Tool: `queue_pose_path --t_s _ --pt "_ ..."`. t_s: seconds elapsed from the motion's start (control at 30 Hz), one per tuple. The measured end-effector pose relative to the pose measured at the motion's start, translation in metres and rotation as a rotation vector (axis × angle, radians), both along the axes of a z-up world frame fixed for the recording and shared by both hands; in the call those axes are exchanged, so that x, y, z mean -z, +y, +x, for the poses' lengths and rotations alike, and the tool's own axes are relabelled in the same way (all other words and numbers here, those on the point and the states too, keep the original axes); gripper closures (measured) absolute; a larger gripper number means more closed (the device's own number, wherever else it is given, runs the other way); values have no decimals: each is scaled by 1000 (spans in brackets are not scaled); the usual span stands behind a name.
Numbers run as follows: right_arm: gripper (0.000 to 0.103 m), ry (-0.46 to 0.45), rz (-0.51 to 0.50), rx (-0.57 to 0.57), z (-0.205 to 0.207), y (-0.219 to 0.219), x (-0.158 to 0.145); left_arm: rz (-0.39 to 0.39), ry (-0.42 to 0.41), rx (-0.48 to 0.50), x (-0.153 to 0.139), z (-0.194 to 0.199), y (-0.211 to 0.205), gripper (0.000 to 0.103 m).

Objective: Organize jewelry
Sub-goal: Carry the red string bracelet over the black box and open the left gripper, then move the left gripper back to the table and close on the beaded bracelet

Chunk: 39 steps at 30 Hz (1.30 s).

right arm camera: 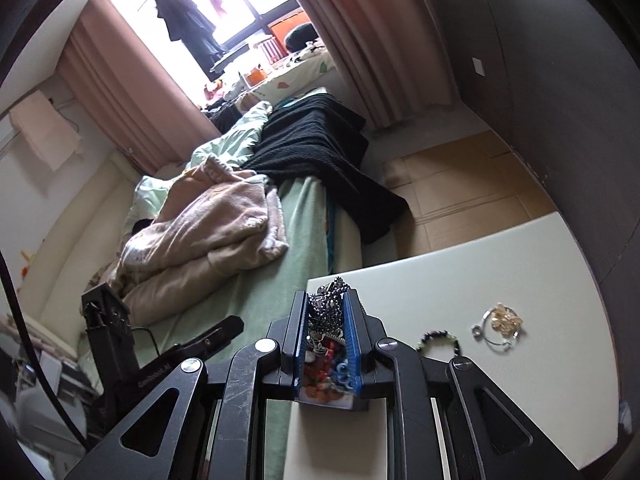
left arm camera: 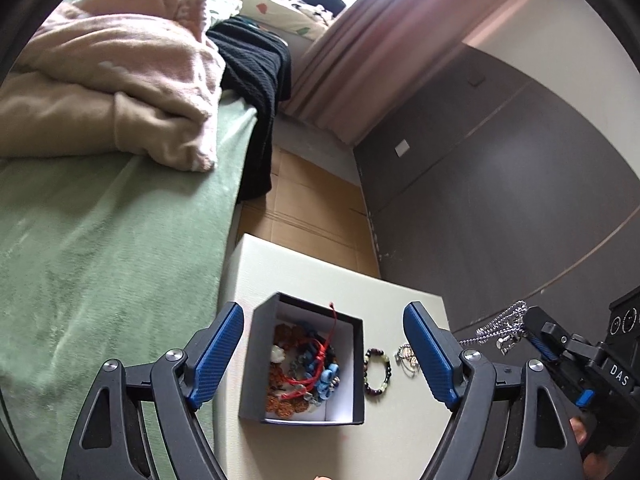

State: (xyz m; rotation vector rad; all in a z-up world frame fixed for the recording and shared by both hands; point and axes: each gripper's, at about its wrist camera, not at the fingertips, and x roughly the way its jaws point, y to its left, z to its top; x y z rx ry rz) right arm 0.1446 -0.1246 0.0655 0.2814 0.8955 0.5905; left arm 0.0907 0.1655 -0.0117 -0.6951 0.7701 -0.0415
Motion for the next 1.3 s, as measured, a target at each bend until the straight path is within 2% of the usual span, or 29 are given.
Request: queue_pose_path --t_s 0.23,0.47,0.6,0.63,0.67,0.73,0.9,1.07,1.13,1.3 --pt "85 12 -23 -46 6 36 9 -42 -11 -52 0 -2 25 21" --pt "84 92 -70 -67 22 63 59 -60 7 -94 8 -1 41 21" --pt "84 174 -61 -106 32 74 88 -46 14 -112 10 1 44 21" --pt "83 191 -61 -117 33 74 92 -45 16 -113 10 2 43 21" --pt "77 206 -61 -123 34 72 96 -40 19 -112 11 3 41 21" --pt "69 198 -59 -103 34 60 95 -32 24 -104 12 7 36 21" --pt "58 164 -35 -45 31 15 81 15 32 -43 12 18 5 21" --pt "33 141 -23 48 30 -37 66 46 29 27 10 30 -33 21" --pt "29 143 -13 85 29 -57 65 52 31 44 11 34 -46 21" --pt "29 185 1 149 29 -97 76 89 47 110 13 44 -84 21"
